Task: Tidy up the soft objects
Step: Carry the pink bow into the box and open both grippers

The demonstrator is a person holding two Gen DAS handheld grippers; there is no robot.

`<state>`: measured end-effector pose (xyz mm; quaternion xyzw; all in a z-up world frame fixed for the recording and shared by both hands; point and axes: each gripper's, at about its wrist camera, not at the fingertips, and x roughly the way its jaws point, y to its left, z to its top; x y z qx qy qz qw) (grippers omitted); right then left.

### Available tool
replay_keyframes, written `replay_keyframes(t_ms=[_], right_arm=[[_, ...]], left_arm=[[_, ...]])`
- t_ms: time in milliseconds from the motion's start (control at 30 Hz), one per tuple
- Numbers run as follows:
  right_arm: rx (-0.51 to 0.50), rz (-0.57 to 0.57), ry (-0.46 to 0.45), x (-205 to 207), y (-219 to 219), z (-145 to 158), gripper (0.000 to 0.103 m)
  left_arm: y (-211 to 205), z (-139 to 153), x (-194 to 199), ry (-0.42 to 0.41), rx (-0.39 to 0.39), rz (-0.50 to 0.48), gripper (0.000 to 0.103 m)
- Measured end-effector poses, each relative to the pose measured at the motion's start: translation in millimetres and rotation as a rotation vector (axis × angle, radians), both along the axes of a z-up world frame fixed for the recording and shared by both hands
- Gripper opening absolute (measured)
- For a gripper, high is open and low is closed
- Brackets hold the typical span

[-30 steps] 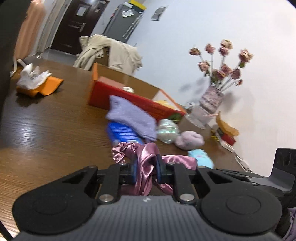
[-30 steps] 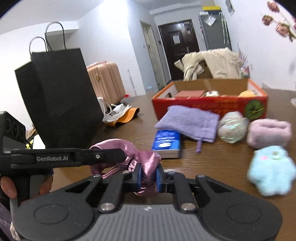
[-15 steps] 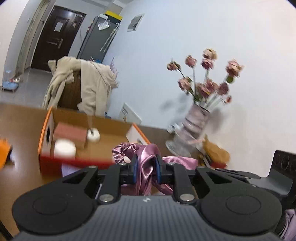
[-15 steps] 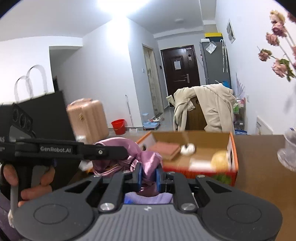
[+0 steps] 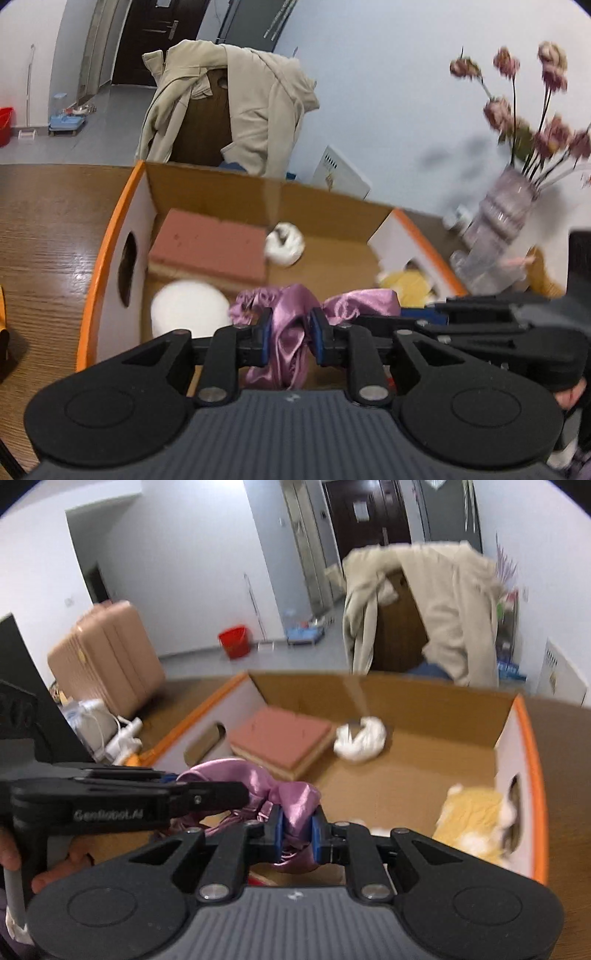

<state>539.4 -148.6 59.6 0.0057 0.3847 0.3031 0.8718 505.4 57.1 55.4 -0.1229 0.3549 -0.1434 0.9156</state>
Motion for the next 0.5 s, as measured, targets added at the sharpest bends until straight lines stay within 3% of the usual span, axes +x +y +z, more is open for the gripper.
replay_keyframes(t_ms=[67,100,133,267,300,500], right_arm=[[0.012,0.019,0.045,3.5,6.3,-10.7,0.016],[0.016,0.024,0.058,5.5,8.2,-13.8,0.019],[0.011,0.027,0.064,6.9,11.1,-17.8,0.022],[0.005,0.000,0.075,1.3,7.9,-17.3,0.035],[0.012,-0.006,0.072,1.4,5.3,-12.9,0.042],[0.002,-0.052,-0.060,-37.8,-17.4,48.9,0.046]], left_arm=[[6.7,-5.2,-3.0,-0.002,0.011,0.007,0.032],[10.2,-6.6,-3.9,-0.003,0.006,0.017,0.048],[13.3,-6.6,-4.6,-0.002,0.003,0.027,0.052],[18.0,-0.1,-12.3,-0.008,0.019,0.031,0.056],[18.2,5.4,-15.4,-0.017,0.025,0.029,0.056],[18.7,55.9,-59.0,-0.127,0.037,0.025,0.059]])
